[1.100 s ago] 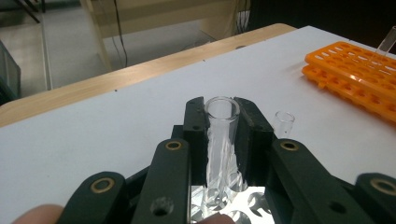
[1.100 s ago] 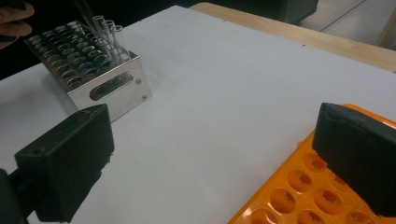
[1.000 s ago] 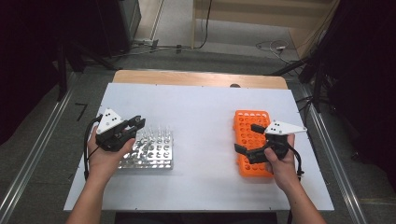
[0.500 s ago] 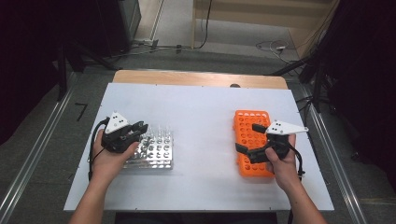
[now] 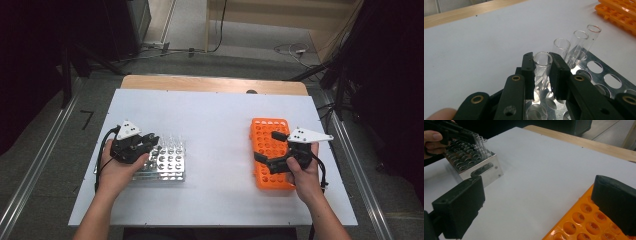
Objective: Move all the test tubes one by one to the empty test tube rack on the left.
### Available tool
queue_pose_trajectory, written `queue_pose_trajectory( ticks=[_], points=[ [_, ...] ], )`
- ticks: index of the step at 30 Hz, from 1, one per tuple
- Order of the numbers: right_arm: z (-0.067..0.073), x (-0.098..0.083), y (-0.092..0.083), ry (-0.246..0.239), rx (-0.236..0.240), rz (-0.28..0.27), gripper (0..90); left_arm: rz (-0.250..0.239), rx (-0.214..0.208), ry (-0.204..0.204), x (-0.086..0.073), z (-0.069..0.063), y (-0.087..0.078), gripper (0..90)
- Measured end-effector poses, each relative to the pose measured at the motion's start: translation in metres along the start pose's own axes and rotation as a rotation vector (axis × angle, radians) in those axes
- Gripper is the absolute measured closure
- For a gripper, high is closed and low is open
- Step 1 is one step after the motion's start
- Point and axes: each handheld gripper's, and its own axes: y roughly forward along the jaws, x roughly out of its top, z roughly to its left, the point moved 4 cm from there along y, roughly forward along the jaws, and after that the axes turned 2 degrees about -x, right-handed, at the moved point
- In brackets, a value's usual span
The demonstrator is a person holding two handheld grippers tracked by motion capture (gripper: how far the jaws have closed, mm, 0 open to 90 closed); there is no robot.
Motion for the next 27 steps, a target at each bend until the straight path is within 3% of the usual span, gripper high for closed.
queue_pose_trajectory(
  ticks=[5,12,15,19,24,27],
  points=[
    [-0.003,0.005,-0.003,-0.006,-0.020,-0.009,0.0,-0.027,0.026,-0.025,0.002,0.001,-0.006,68.5],
    [-0.020,0.012,-0.009,0.015,-0.064,-0.030,0.0,-0.115,0.025,-0.048,0.011,0.007,-0.028,48.6],
    [-0.031,0.013,-0.012,0.036,-0.125,-0.023,0.0,-0.138,0.018,-0.052,0.014,0.006,-0.035,36.7],
    [-0.046,0.008,-0.009,0.066,-0.155,-0.006,0.0,-0.151,-0.010,-0.051,0.017,0.002,-0.041,22.5],
    [-0.062,-0.003,0.001,0.087,-0.182,0.036,0.6,-0.165,-0.053,-0.024,0.022,-0.011,-0.043,11.0],
    [-0.068,-0.009,0.007,0.097,-0.205,0.066,5.5,-0.176,-0.095,0.000,0.024,-0.018,-0.043,2.7]
  ],
)
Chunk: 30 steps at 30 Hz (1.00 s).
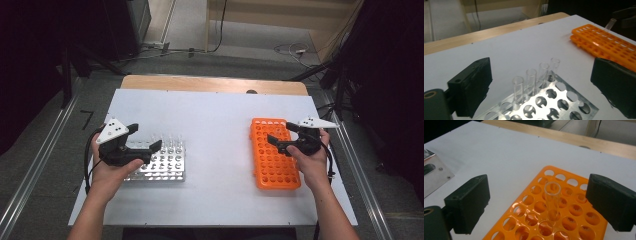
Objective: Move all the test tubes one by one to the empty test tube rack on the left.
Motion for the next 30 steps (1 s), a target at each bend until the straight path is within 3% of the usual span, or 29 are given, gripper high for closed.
queue_pose_trajectory(
  ticks=[8,13,16,30],
  points=[
    [-0.009,-0.011,0.011,0.034,-0.038,0.063,25.1,0.007,-0.061,-0.004,0.001,-0.015,0.008,0.0],
    [-0.014,-0.019,0.018,0.045,-0.062,0.096,35.8,0.008,-0.095,0.016,0.003,-0.028,0.013,0.0],
    [-0.015,-0.022,0.019,0.047,-0.053,0.109,44.2,0.008,-0.115,0.019,0.004,-0.035,0.015,0.0],
    [-0.017,-0.027,0.026,0.036,-0.054,0.144,61.2,0.024,-0.159,0.062,0.000,-0.060,0.031,0.0]
  ],
)
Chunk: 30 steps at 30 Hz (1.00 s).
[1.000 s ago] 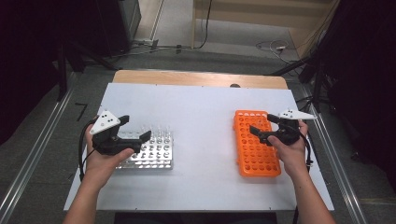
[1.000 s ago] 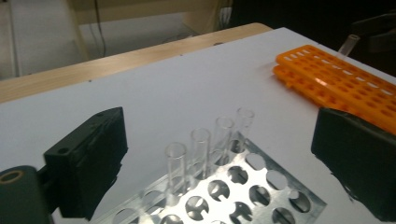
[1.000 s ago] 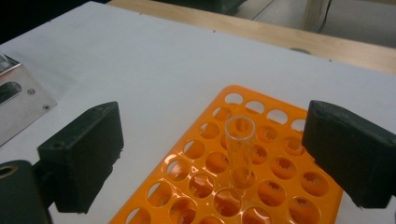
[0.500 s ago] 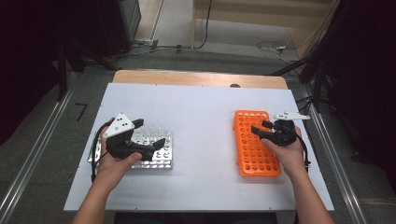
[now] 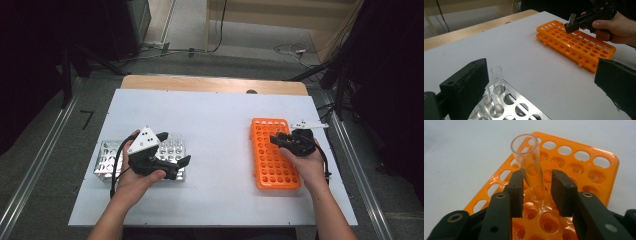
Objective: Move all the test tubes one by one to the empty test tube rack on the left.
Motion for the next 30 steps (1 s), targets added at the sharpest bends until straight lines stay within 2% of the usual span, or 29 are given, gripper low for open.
queue_pose_trajectory(
  ticks=[4,12,17,30],
  points=[
    [0.001,0.000,0.002,-0.012,-0.013,0.011,61.8,0.004,-0.008,0.003,0.000,-0.003,0.003,0.0],
    [0.003,-0.001,0.003,-0.030,-0.055,0.020,72.0,0.009,-0.013,0.008,-0.002,-0.006,0.007,0.0],
    [0.004,-0.001,0.003,-0.040,-0.075,0.016,73.5,0.013,-0.016,0.013,-0.002,-0.008,0.008,0.0],
    [0.005,0.002,-0.012,-0.019,-0.081,-0.068,73.8,0.012,-0.020,0.016,-0.002,-0.010,0.009,0.0]
  ],
)
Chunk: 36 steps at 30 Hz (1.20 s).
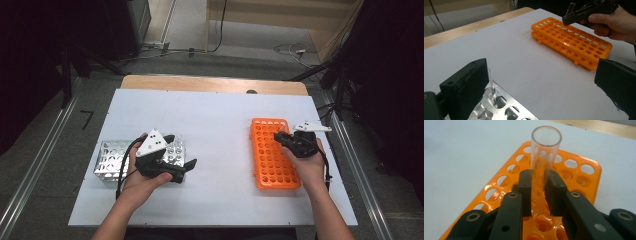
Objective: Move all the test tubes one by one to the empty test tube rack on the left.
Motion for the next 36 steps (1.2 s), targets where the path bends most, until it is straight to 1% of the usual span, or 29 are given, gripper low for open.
queue_pose_trajectory(
  ticks=[5,12,16,20,25,36],
  points=[
    [0.001,0.005,-0.009,-0.016,-0.003,-0.025,73.8,0.000,0.000,0.004,0.000,0.000,0.000,0.0],
    [0.002,0.014,-0.025,-0.011,-0.009,-0.077,73.8,-0.007,-0.002,0.000,0.001,0.000,-0.002,0.0],
    [0.008,0.020,-0.033,-0.027,-0.002,-0.099,73.8,-0.009,-0.001,0.000,0.001,0.000,-0.002,0.0],
    [0.017,0.026,-0.040,-0.044,0.017,-0.116,73.8,-0.014,-0.002,-0.001,0.002,-0.001,-0.002,0.0],
    [0.030,0.031,-0.044,-0.066,0.057,-0.131,73.8,-0.016,-0.003,0.004,0.003,-0.002,-0.003,0.0],
    [0.058,0.032,-0.042,-0.115,0.138,-0.121,73.7,-0.019,-0.009,0.011,0.005,-0.006,-0.003,0.0]
  ],
)
